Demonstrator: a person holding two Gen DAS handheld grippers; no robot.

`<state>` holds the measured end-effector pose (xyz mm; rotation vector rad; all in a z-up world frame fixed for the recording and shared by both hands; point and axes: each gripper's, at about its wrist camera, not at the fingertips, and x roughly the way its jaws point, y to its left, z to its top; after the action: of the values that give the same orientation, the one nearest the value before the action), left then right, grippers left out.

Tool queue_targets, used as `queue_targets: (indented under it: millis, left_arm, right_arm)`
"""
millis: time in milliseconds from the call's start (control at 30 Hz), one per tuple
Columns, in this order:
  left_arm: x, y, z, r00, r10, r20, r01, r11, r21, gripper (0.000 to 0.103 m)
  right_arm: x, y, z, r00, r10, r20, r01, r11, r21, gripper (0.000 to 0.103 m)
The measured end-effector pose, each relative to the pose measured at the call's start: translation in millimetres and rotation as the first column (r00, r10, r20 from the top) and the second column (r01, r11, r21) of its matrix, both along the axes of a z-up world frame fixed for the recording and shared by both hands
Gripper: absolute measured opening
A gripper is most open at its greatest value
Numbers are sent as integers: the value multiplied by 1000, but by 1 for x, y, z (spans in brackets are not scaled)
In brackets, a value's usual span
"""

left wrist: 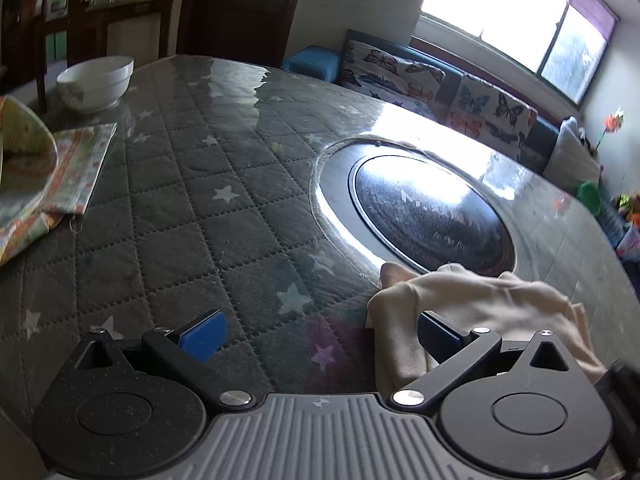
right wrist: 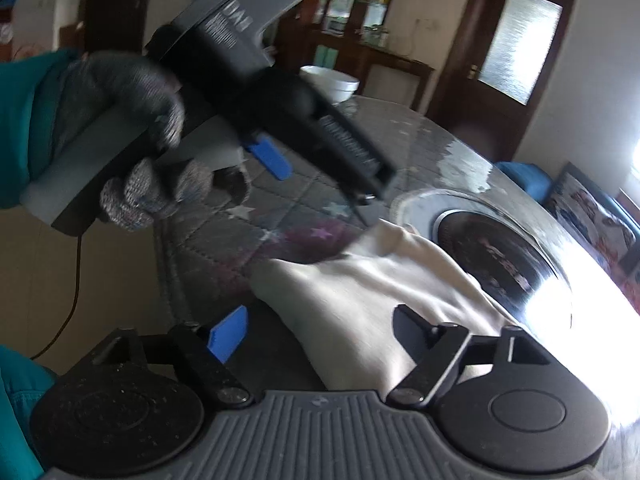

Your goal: Fold clothes

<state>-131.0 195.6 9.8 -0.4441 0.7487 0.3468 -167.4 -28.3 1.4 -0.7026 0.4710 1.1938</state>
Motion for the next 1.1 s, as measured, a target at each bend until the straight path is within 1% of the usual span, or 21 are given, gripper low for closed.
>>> queue_targets:
  millis: [67, 100, 133, 200, 233, 267, 300, 333, 400, 433, 533, 667, 800, 867, 1033, 1100]
  left_arm:
    - [-1, 3, -1, 1000, -2, 4, 2, 999, -34, 103]
    - [-1, 4, -1, 1000, -2, 6, 2, 998, -55, 103]
    - [-1, 6, -2, 1000, -1, 7, 2, 997, -77, 103]
    - [-1, 8, -3, 1000, 2, 10, -1, 993, -119, 103]
    - [0, 8, -5, 1000, 4, 8, -3, 991, -137, 103]
    - [0, 8, -6, 1000, 5, 4, -4, 988, -157, 103]
    - [1, 9, -8, 1000, 6, 1, -5, 983, -182, 103]
    - [1, 9, -9, 1000, 9, 2, -8, 979, -202, 103]
    - [1, 10, -11, 1000, 18, 4, -17, 973, -231, 103]
    - [1, 9, -10, 1000, 24, 4, -23, 971, -238, 103]
    - [4, 10, -10, 999, 44, 8, -40, 952, -302, 103]
    - [11, 7, -12, 999, 48, 8, -41, 921, -386, 103]
    - [17, 3, -13, 999, 52, 8, -42, 883, -468, 103]
    - [21, 3, -15, 999, 52, 9, -40, 858, -512, 103]
    - [27, 5, -23, 999, 46, 21, -23, 776, -630, 102]
    - [29, 4, -24, 999, 41, 28, -13, 765, -644, 99]
  right_arm:
    - [0, 5, -2, 1000, -4, 5, 4, 1000, -7, 62]
    - [-1, 8, -3, 1000, -6, 8, 6, 1000, -10, 59]
    - [-1, 11, -4, 1000, -8, 10, 8, 1000, -13, 53]
    - [-1, 16, -6, 1000, -12, 15, 13, 1000, -20, 48]
    - [-2, 19, -7, 1000, -15, 18, 15, 1000, -23, 40]
    - [-2, 21, -8, 1000, -17, 19, 17, 1000, -25, 37]
    - [0, 21, -7, 1000, -23, 8, 23, 1000, -17, 34]
    - [4, 19, -4, 999, -36, -22, 36, 999, 5, 29]
    - [12, 15, 3, 995, -55, -81, 59, 997, 46, 26]
    - [16, 13, 7, 992, -68, -105, 75, 995, 62, 22]
    - [29, 5, 15, 977, -97, -191, 118, 987, 105, 21]
    - [38, -4, 22, 966, -105, -235, 143, 978, 150, 20]
    - [44, -14, 29, 955, -107, -275, 163, 968, 191, 19]
    - [47, -19, 32, 952, -106, -288, 171, 962, 211, 19]
    - [51, -32, 38, 948, -99, -301, 178, 952, 249, 19]
    - [51, -33, 36, 947, -91, -308, 174, 951, 254, 19]
